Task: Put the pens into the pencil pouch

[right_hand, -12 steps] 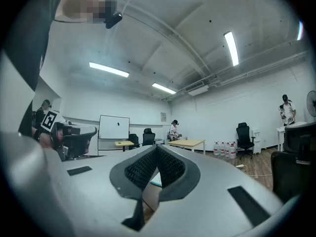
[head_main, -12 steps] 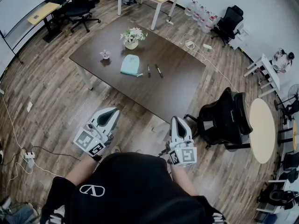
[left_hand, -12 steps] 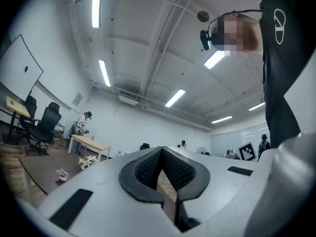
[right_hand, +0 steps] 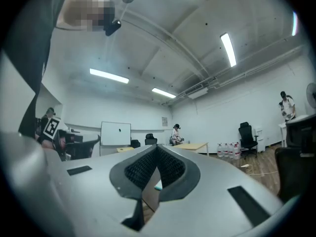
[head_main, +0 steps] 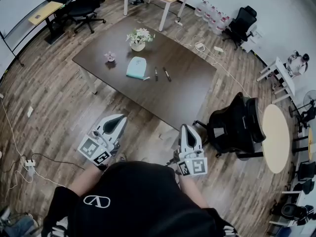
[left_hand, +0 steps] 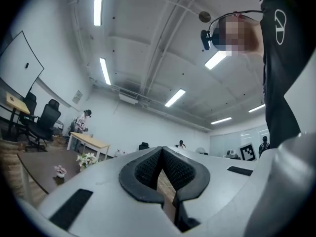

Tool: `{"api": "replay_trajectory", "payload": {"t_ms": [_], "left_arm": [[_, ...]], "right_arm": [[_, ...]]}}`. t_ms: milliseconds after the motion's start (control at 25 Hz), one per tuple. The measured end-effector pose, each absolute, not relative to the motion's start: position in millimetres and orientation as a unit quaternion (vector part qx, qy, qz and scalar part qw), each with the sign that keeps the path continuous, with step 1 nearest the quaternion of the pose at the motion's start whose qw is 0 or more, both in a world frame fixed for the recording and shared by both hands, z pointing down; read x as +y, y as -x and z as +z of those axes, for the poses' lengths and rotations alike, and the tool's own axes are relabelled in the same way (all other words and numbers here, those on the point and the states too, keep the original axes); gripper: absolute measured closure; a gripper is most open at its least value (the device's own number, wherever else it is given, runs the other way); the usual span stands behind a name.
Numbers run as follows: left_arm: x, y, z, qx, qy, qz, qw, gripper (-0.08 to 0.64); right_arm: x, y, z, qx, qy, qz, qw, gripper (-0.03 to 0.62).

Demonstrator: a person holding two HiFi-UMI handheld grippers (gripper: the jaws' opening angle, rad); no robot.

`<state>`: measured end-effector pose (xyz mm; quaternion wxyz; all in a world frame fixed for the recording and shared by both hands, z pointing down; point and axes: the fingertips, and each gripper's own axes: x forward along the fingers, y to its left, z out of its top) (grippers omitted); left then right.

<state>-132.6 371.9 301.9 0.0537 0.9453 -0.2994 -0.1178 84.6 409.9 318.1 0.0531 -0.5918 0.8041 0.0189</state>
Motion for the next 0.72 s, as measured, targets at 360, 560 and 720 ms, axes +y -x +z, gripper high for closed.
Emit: {"api": "replay_trajectory", "payload": {"t_ms": [360, 560, 720], "left_arm": [[370.0, 115.8, 303.5, -0.309, -0.943, -0.112, 0.054, 0.558], [364.4, 96.1, 305.8, -0.322, -0.939, -0.106, 0.052, 0.558], [355.7, 82.0, 311.3, -0.341, -0.933, -0.101, 0.050, 0.558]], "right_arm": [[409.4, -104.1, 322.5, 0.811, 0.582, 0.004, 0.063, 0.594], [402.4, -123.6, 326.2, 0.818, 0.571, 0.002, 0.070, 0.594], [390.3, -141.4, 332.9, 0.826, 0.557, 0.006, 0.082, 0.594]]}}
